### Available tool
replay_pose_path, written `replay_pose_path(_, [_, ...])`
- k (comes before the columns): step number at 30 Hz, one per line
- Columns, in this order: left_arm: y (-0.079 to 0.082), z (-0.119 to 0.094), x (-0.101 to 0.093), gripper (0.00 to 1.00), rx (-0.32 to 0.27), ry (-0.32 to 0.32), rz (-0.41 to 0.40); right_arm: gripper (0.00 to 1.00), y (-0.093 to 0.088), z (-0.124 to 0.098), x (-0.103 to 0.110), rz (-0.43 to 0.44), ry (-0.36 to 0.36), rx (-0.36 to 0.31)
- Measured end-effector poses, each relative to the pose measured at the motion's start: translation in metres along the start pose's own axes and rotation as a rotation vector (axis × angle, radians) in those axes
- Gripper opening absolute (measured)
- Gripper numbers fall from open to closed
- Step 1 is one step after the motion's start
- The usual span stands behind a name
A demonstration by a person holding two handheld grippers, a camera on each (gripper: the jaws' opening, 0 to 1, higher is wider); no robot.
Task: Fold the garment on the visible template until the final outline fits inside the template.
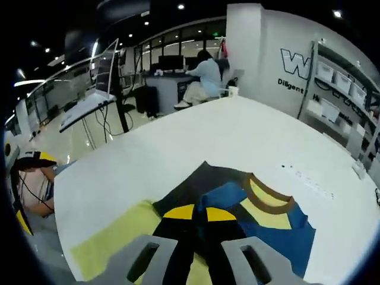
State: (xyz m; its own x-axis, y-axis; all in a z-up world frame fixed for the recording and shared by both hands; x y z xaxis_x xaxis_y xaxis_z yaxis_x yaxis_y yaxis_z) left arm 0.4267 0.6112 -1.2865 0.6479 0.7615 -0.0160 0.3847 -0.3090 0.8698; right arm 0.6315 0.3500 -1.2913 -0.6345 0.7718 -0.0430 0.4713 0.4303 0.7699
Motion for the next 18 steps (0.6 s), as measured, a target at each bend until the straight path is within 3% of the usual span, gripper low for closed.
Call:
replay_pose_path(6, [-0.001, 0.000, -0.001, 0.99, -0.001, -0.003, -0.012, 0.00, -0.006, 0.008, 0.004, 0.008, 0.006, 0.011])
replay_pose_path(18, [-0.008, -0.002, -0.006, 0.99, 0.008, -0.001, -0.023, 0.00, -0.018, 0.020, 0.019, -0.093, 0.031, 0.053])
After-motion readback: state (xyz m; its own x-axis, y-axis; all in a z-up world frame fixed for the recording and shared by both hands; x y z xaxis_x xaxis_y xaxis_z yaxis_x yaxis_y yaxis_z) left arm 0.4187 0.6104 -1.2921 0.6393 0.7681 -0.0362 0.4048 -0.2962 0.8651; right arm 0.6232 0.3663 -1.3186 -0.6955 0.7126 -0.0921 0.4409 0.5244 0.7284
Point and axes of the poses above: the point that each gripper's makers call its tool centre point, and the gripper's own axes: z roughly forward along the fingers, x roughly to its left, y roughly out of its top, the point moved 10 cm from there along -z, roughly backward along the fingers
